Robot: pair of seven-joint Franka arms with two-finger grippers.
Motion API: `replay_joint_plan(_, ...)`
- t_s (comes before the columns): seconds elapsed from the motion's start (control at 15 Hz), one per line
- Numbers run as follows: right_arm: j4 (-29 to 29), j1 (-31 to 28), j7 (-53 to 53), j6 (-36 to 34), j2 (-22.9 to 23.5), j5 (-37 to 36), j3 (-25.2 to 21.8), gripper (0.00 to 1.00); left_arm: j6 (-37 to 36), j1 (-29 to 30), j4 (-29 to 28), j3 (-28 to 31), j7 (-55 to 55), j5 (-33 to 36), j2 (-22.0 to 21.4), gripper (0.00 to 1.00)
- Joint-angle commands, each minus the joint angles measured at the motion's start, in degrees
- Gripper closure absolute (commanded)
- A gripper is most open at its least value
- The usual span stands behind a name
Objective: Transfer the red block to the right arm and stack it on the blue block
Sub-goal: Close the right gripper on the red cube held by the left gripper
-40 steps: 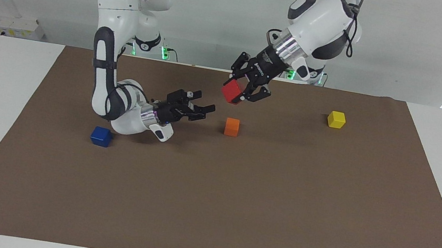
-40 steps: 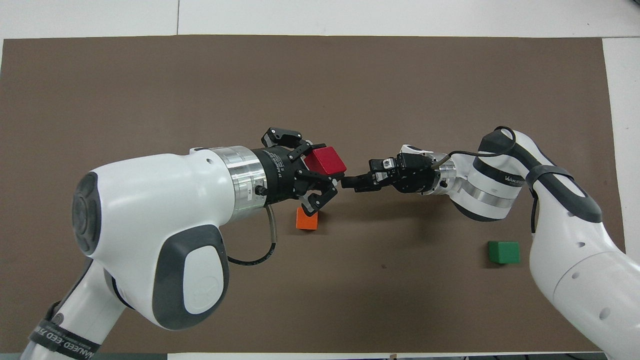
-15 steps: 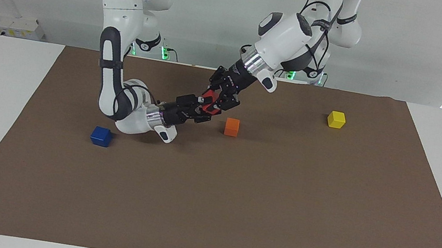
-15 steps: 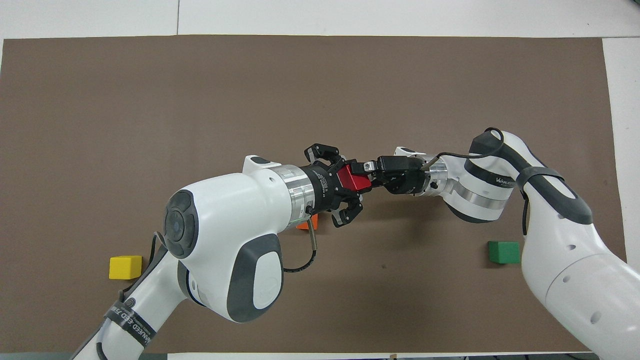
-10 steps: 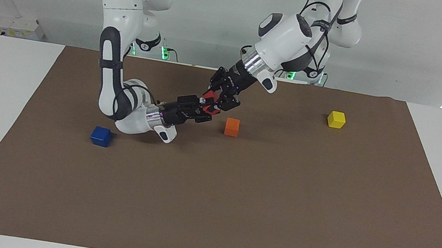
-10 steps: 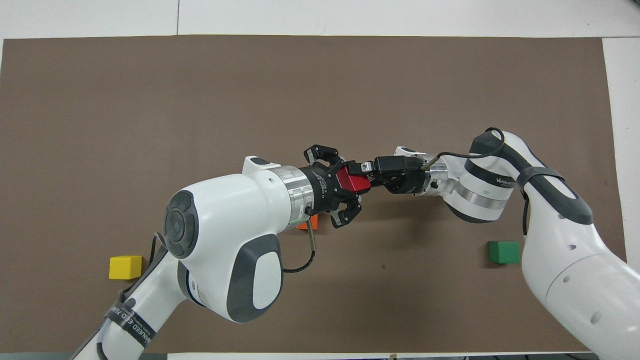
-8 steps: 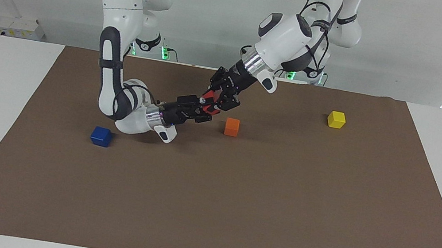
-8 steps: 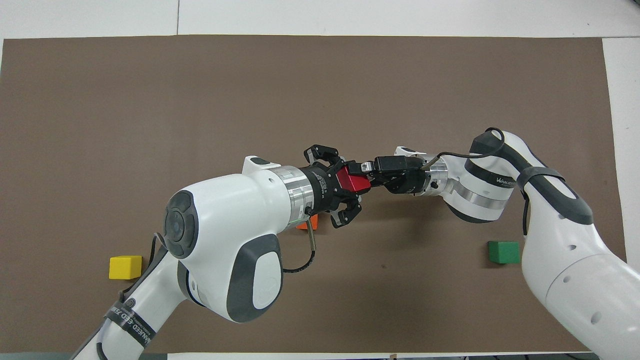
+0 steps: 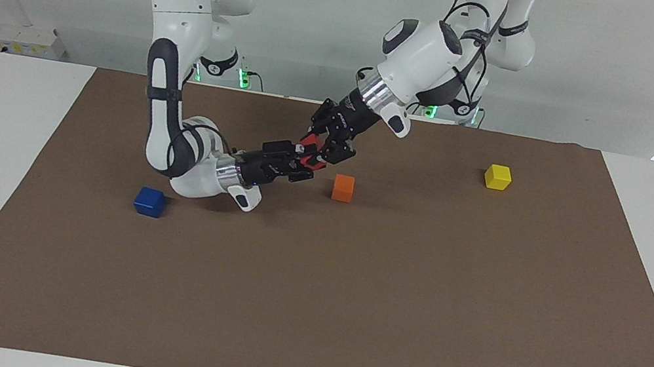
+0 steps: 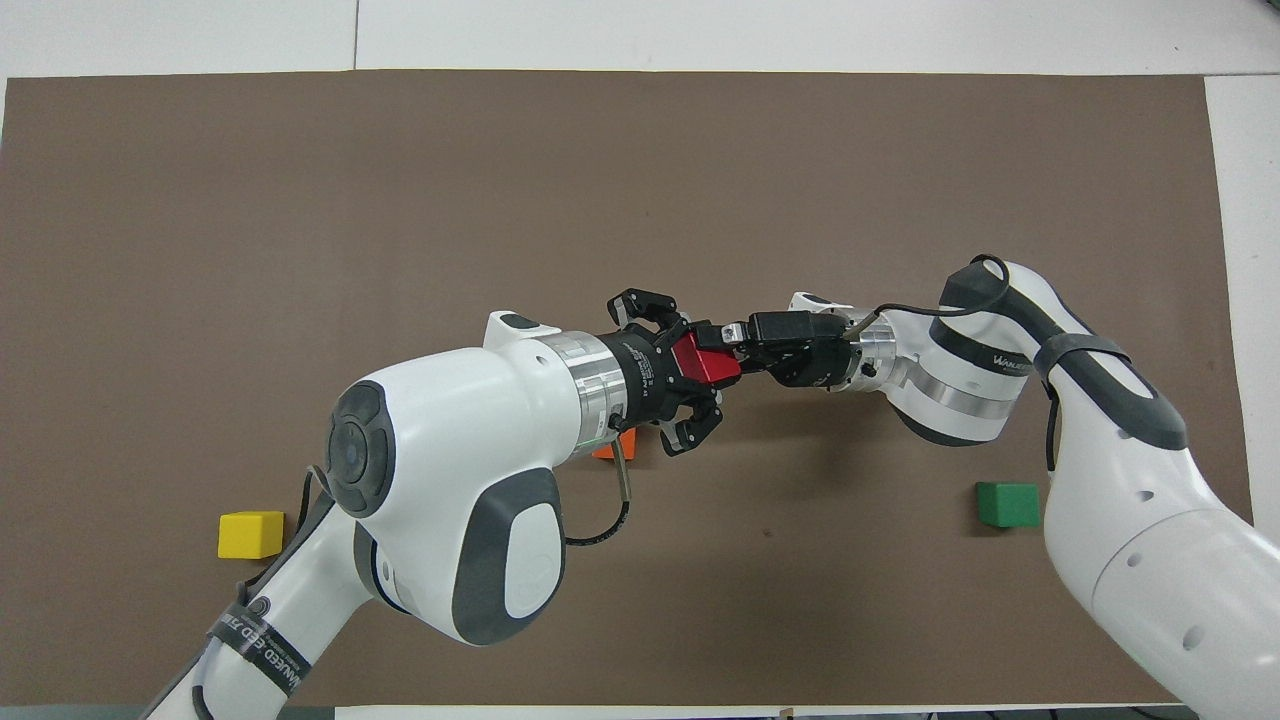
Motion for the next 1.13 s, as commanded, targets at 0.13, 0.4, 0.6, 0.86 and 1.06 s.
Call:
replay_joint_plan(0.13, -1.37, 1.53, 2.54, 6.34, -2.6, 1.11, 0.02, 1.0, 0.09, -1.96, -0.79, 0.48, 3.23, -0.7, -1.17, 0.0)
replay_joint_plan(0.4, -1.37, 1.53, 2.54, 6.43, -2.6, 1.11, 0.02, 1.0, 0.01, -1.96, -0.88, 0.48, 3.23, -0.7, -1.26, 0.0)
replay_joint_plan(0.6, -1.37, 1.53, 2.63, 6.43, -2.6, 1.11, 0.02, 1.0, -0.7, -1.44, -0.97, 0.56, 3.15, -0.7, -1.44, 0.0)
replay_joint_plan(0.86, -1.37, 1.53, 2.72, 6.43, -2.86, 1.11, 0.11, 1.0, -5.15, 1.54, -0.88, 0.92, 3.23, -0.7, -4.24, 0.0)
replay_joint_plan(1.06, -1.37, 1.61, 4.12, 7.48, -3.74, 1.11, 0.02, 1.0, -11.85, 5.41, -0.88, 0.92, 5.43, -0.7, -7.58, 0.0)
